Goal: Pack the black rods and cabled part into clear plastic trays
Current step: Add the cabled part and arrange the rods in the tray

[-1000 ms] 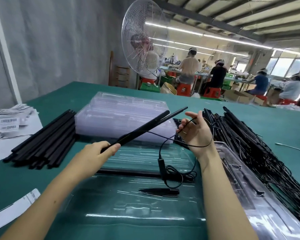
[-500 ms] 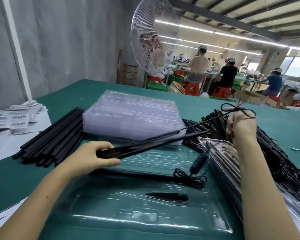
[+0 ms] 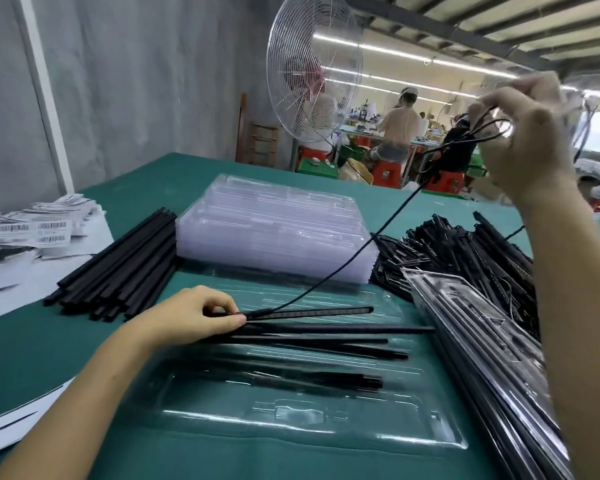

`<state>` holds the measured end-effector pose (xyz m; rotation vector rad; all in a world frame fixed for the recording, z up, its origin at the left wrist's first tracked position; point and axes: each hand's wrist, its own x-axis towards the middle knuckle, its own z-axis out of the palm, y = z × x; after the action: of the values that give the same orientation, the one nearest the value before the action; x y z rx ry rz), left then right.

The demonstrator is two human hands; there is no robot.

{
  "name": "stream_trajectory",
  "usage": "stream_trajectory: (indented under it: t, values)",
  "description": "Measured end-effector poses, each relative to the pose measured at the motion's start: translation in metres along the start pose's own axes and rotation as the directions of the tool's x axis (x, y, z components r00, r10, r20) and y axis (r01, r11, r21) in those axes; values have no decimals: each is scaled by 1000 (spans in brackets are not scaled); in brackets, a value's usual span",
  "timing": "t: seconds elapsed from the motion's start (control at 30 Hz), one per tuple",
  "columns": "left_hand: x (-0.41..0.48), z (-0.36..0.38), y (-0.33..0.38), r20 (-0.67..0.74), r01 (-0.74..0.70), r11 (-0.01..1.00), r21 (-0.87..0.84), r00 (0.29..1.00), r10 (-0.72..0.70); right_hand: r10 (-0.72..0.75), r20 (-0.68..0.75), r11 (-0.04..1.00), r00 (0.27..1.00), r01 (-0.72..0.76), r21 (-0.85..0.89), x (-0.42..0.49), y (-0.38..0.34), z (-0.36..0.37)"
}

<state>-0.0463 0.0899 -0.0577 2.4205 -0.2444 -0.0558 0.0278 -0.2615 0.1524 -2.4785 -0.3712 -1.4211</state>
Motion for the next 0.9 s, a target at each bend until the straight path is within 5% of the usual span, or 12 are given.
stream_trajectory:
  t: [0.1, 0.17, 0.27, 0.43, 0.47, 0.53, 0.6, 0.63, 0.8, 0.9]
  values:
    - [-1, -1, -3, 110, 47, 998, 40, 993, -51, -70, 147, 998, 987, 68, 13, -1, -8, -1]
    - [-1, 1, -3, 153, 59, 996, 70, 986, -69, 10, 323, 998, 946, -31, 58, -12, -10, 1]
    - [-1, 3, -5, 171, 53, 990, 129, 982, -75, 136, 585, 989, 800, -146, -31, -34, -8, 12]
    - [-2, 6, -4, 159, 54, 975, 215, 983, -89, 291, 785, 957, 547, -175, -232, -76, -6, 35]
    - [-1, 7, -3, 152, 51, 975, 218, 985, -86, 321, 787, 947, 527, -179, -266, -84, -7, 38]
    - [-1, 9, -2, 144, 47, 975, 218, 986, -80, 342, 724, 938, 600, -168, -303, -96, -12, 40]
    - [-1, 11, -3, 135, 43, 973, 225, 988, -75, 263, 690, 964, 674, -145, -225, -109, -26, 37]
    - [-1, 11, -4, 124, 40, 975, 219, 990, -69, 194, 729, 981, 657, -144, -131, -116, -37, 34]
    - [-1, 16, -8, 4, -2, 994, 110, 1000, 2, -158, 957, 976, 243, -111, 189, -164, -86, 20]
    - [-1, 19, -6, -39, -54, 989, 139, 997, 60, -170, 959, 981, 226, -55, 187, -191, -89, 30]
